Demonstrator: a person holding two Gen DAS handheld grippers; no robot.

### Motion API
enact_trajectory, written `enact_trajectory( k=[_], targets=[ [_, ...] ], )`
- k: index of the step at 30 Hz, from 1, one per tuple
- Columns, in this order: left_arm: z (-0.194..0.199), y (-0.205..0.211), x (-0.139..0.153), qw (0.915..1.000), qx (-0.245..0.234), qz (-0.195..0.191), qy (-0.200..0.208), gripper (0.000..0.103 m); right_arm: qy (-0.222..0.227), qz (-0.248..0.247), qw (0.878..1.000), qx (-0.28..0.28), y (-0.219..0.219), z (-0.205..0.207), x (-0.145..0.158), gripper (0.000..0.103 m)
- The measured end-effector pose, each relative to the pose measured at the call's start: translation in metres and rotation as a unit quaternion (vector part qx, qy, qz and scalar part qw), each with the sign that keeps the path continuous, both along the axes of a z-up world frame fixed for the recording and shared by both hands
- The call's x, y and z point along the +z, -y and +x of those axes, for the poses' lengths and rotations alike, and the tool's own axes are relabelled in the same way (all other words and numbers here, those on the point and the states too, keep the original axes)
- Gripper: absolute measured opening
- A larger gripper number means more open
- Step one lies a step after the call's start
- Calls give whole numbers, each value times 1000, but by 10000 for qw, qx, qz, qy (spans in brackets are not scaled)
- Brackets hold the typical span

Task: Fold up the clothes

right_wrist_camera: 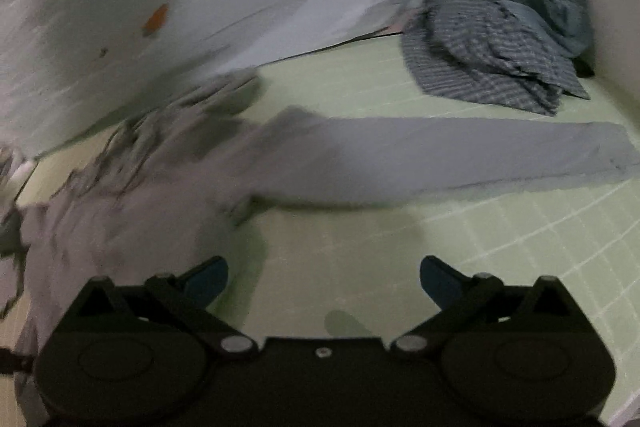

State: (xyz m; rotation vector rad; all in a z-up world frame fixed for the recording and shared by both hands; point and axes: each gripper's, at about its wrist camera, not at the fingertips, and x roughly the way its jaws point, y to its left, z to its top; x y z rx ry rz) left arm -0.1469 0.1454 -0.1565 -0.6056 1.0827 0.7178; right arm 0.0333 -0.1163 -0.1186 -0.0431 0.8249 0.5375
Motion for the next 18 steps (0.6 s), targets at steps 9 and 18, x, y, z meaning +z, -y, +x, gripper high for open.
enact_trajectory(
  k=[9,18],
  targets=[
    [-31,-16,21,9960,-681,337,467,9,54,-552,9980,-289,-19,-47,-2,103],
    [-88,-55,13,9980,-86,138,604,23,-79,-137,9994,-302,-36,-74,-11,103]
  ],
)
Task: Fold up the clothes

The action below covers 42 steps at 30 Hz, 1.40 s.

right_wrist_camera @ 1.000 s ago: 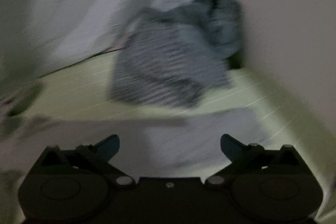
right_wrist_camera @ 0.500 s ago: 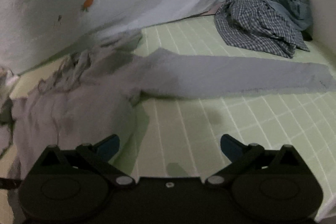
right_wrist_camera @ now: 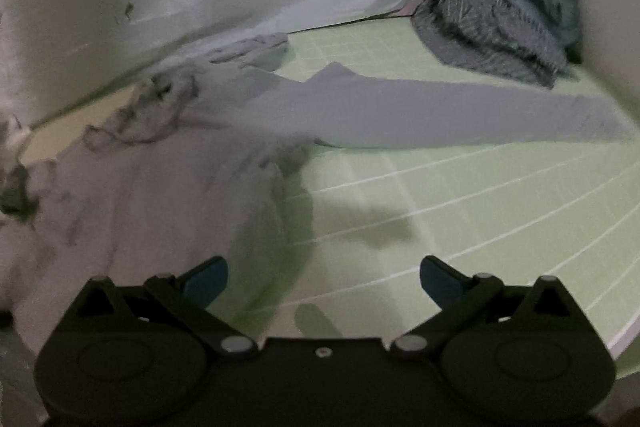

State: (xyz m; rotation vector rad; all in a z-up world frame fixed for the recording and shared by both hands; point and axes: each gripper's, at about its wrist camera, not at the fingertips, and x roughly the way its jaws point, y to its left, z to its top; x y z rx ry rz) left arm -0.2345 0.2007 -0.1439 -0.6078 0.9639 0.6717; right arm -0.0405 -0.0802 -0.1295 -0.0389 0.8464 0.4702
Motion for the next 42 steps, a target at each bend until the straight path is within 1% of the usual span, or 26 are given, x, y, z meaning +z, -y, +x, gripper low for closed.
enact_trajectory(
  k=[3,5,6,9,10,12,14,16,17,18,19,20,22,24,26,28,29,30,31,33,34,35,36,37,39,42],
  targets=[
    [-1,2,-1,9999,-72,-58,89,36,-114,334,9991,226,-8,2,-2,103],
    [-2,5,-2,9999,-127,-62,68,39,-263,487,9977,385,-15,5,-6,103],
    [-2,6,-3,9999,-139,-76,52,39,-373,546,9969,427,-18,7,-9,103],
    [-2,9,-4,9998,-131,-122,5,39,-700,616,9945,483,-25,10,-20,94],
    [-1,11,-4,9998,-122,-127,-9,39,-732,606,9944,466,-27,10,-23,91],
    [-1,12,-4,9998,-105,-171,-13,39,-717,586,9946,472,-27,7,-25,90],
    [0,12,-5,9997,-63,-255,10,38,-815,618,9930,585,-28,5,-27,82],
    [0,14,-7,9995,-10,-320,30,35,-958,705,9903,719,-28,5,-29,57],
    [0,15,-7,9994,32,-342,62,18,-1004,718,9893,776,-27,5,-29,52],
    [-1,16,-7,9992,81,-367,110,9,-1020,711,9888,822,-27,6,-29,43],
    [-2,17,-7,9990,131,-392,158,9,-1012,725,9880,915,-27,6,-27,20],
    [-4,18,-3,9989,190,-375,226,9,-956,750,9874,1013,-27,5,-21,14],
    [-7,19,14,9981,303,-298,454,8,-797,787,9869,1165,-26,4,-3,12],
    [-10,14,38,9953,378,-231,860,9,-569,902,9844,1402,-31,4,27,11],
    [-3,2,61,9925,468,111,1122,9,-241,957,9809,1677,-40,7,60,11],
    [10,-19,70,9881,785,418,1253,11,247,931,9782,1840,-64,21,85,11],
    [17,-31,72,9850,976,559,1309,17,374,1061,9773,1798,-77,34,91,12],
    [25,-43,70,9846,1127,570,1205,20,421,1280,9765,1680,-91,50,94,18],
    [34,-55,63,9862,1248,481,980,20,385,1466,9764,1537,-103,66,93,37],
    [41,-66,55,9879,1359,341,669,22,181,1396,9834,1142,-120,87,87,57],
    [40,-63,53,9882,1336,344,661,22,167,1312,9865,969,-120,90,86,57],
    [37,-59,52,9887,1291,386,652,28,196,1353,9867,883,-114,87,83,57],
    [33,-55,48,9894,1249,405,619,38,228,1445,9858,823,-105,84,80,63],
    [30,-51,43,9901,1223,382,569,42,219,1487,9858,746,-95,80,76,70],
    [22,-44,29,9909,1240,126,513,44,57,1337,9895,548,-79,74,58,71],
    [22,-40,12,9928,1135,-103,361,45,-346,961,9943,319,-64,77,29,66]
  ],
)
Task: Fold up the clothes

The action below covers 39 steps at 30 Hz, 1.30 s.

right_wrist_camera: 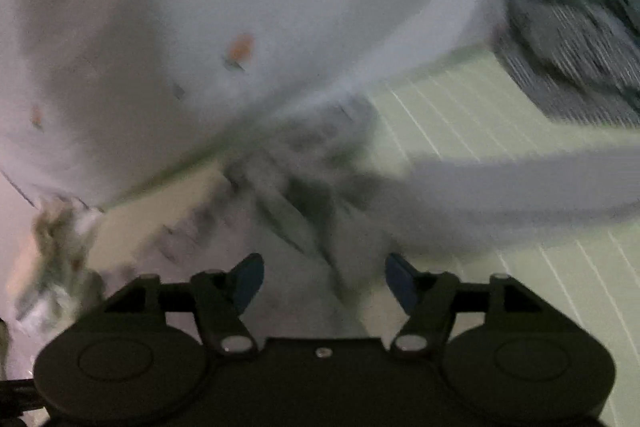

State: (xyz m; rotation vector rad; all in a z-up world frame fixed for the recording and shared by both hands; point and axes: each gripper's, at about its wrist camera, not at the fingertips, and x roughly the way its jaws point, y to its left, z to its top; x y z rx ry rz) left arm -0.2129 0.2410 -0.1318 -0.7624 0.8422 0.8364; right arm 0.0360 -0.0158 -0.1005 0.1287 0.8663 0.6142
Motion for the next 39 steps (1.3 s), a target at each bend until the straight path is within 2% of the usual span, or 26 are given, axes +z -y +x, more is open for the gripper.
enact_trajectory(
  k=[3,5,7,9,11,14,15,16,17,18,20,23,25,27,29,31,32,33,34,35,36,37,39],
  targets=[
    [2,3,-16,9996,-143,-201,-144,51,-257,-133,9996,52,-1,2,-20,66],
    [5,2,-18,9994,-224,-196,-150,53,-297,-201,9991,225,-13,1,-26,67],
    [10,-2,-17,9994,-299,-166,-97,55,-191,-374,9981,462,-29,1,-29,78],
    [17,-6,-17,9993,-343,-123,-104,58,-56,-696,9951,697,-49,4,-30,83],
    [24,-11,-16,9992,-377,-84,-127,59,-81,-923,9915,912,-63,8,-31,84],
    [34,-17,-19,9986,-462,-148,-202,59,-302,-1008,9879,1141,-76,17,-37,84],
    [37,-18,-21,9984,-493,-168,-216,57,-356,-979,9875,1183,-77,20,-38,80],
    [38,-19,-22,9983,-516,-174,-200,54,-427,-906,9876,1212,-76,21,-39,66],
    [38,-18,-23,9982,-551,-188,-134,34,-521,-801,9879,1221,-73,22,-41,54],
    [37,-16,-23,9980,-600,-216,-42,13,-622,-685,9882,1218,-69,23,-42,28],
    [32,-10,-20,9979,-597,-234,100,11,-702,-555,9887,1206,-59,21,-43,6],
    [18,4,-4,9952,-827,-434,296,10,-468,-715,9877,1310,-39,3,-30,5],
    [2,16,11,9883,-1189,-790,533,10,-326,-747,9870,1386,-14,-17,-10,5],
    [-9,30,15,9792,-1627,-1114,475,14,-433,-955,9856,1329,17,-39,1,4],
    [-12,40,7,9811,-1587,-1112,-12,25,-659,-1288,9814,1264,44,-56,3,6],
    [-11,41,-2,9842,-1413,-939,-498,23,-891,-1589,9772,1088,57,-63,-12,22],
    [-12,37,-2,9867,-1252,-853,-590,25,-985,-1716,9753,983,63,-67,-19,24],
    [-14,31,0,9900,-1041,-740,-598,32,-1022,-1770,9751,865,66,-69,-22,30],
    [-16,25,4,9927,-859,-612,-582,37,-965,-1727,9774,743,66,-69,-20,39],
    [-19,18,9,9947,-710,-443,-591,51,-867,-1653,9804,624,65,-69,-16,45],
    [-19,12,13,9960,-587,-260,-622,65,-746,-1574,9835,488,63,-68,-12,59],
    [-18,5,16,9965,-489,-104,-671,69,-604,-1499,9862,367,58,-66,-7,74],
    [-13,-9,19,9962,-336,170,-792,72,-373,-1428,9886,310,44,-62,-2,83]
  ],
)
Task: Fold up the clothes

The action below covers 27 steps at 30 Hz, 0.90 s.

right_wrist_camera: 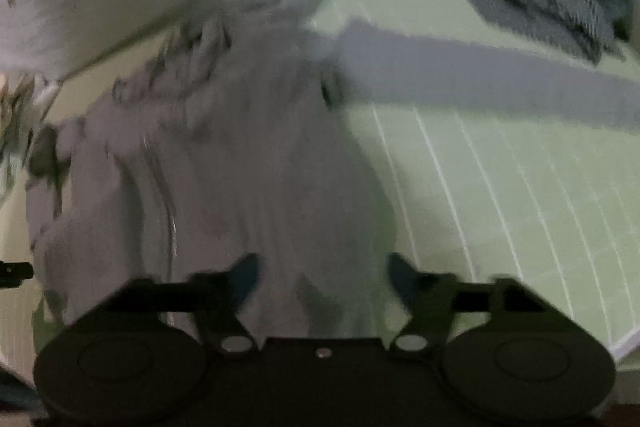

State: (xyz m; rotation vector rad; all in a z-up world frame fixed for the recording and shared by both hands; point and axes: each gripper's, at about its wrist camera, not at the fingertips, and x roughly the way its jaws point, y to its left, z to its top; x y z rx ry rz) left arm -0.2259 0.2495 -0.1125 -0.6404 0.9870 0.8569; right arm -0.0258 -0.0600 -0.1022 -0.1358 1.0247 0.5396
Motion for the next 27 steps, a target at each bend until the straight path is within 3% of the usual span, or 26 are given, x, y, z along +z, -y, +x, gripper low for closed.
enact_trajectory(
  k=[4,10,11,14,16,17,22,27],
  targets=[
    [30,-20,-8,9994,-283,170,-99,73,230,75,9997,64,-26,0,-1,93],
    [66,-37,-26,9965,-723,315,-290,72,179,153,9996,166,-55,-11,-5,93],
    [67,-39,-30,9959,-766,336,-340,69,182,118,9996,152,-58,-14,-6,93],
    [67,-45,-40,9948,-815,378,-483,48,178,52,9998,79,-59,-23,-7,93],
    [60,-46,-39,9942,-877,459,-413,36,183,5,9998,-7,-58,-27,-8,93],
    [55,-47,-38,9937,-901,513,-418,14,181,-24,9998,-59,-56,-29,-8,93],
    [11,-64,-32,9970,-527,443,-355,12,-10,120,9988,-478,-48,-32,-11,93],
    [-64,-81,-29,9929,254,747,-888,11,-63,147,9987,-483,-53,-40,-14,93]
  ],
)
